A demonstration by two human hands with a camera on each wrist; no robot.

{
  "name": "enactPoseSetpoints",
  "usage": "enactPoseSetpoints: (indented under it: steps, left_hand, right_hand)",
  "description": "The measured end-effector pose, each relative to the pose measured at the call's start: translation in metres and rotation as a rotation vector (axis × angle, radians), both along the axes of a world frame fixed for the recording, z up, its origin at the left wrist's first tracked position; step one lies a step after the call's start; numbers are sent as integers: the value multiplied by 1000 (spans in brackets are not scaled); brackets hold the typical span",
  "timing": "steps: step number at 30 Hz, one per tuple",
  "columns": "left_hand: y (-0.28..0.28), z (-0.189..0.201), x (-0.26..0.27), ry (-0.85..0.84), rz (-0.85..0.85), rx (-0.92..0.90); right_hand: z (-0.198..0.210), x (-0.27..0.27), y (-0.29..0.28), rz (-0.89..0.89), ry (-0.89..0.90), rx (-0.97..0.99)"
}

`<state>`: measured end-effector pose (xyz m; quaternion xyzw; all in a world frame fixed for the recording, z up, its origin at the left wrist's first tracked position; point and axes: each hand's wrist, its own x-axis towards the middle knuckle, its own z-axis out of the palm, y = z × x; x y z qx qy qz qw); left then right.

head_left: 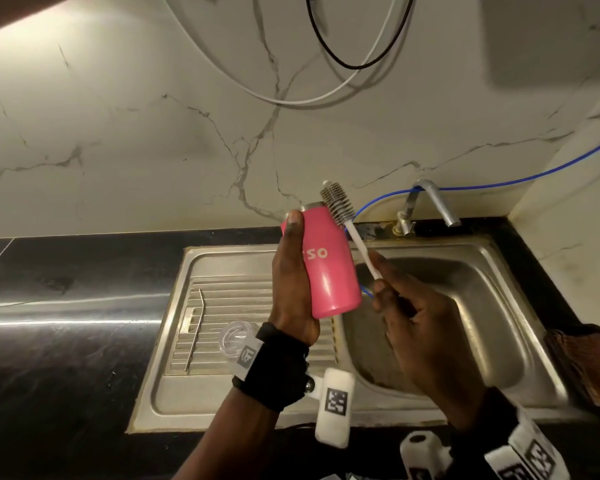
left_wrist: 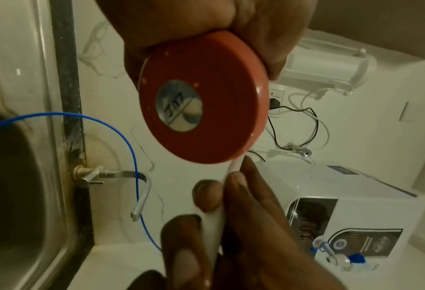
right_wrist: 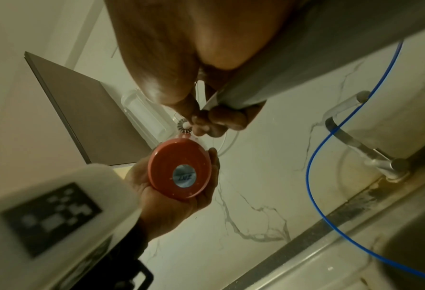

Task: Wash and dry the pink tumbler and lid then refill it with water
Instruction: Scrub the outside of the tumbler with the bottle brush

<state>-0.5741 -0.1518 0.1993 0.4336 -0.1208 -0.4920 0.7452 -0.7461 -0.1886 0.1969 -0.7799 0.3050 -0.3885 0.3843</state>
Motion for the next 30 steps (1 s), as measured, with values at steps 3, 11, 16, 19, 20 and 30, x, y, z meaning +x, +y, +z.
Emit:
enactPoseSetpoints:
  steps: [3,11,16,19,20,30]
  left_hand:
    - [-2,-1,7,-19,22,-18]
    - [-7,-11,24,-19,164,51]
    - [-13,-22,13,7,146,88]
    - [-14,-22,38,-1,218,66]
    - [-13,-22,44,-11,251,62]
    - [-18,-30,39,-10,243,103]
  right_hand:
    - [-2,-4,2,10,12,-27]
    - [-7,-24,27,42,121,-127]
    - [2,-6,17,50,183,-200]
    - [-5,-21,24,98,193,-196]
    - [-7,-27,27,117,197,-185]
    - [-6,-16,17,133,236,-166]
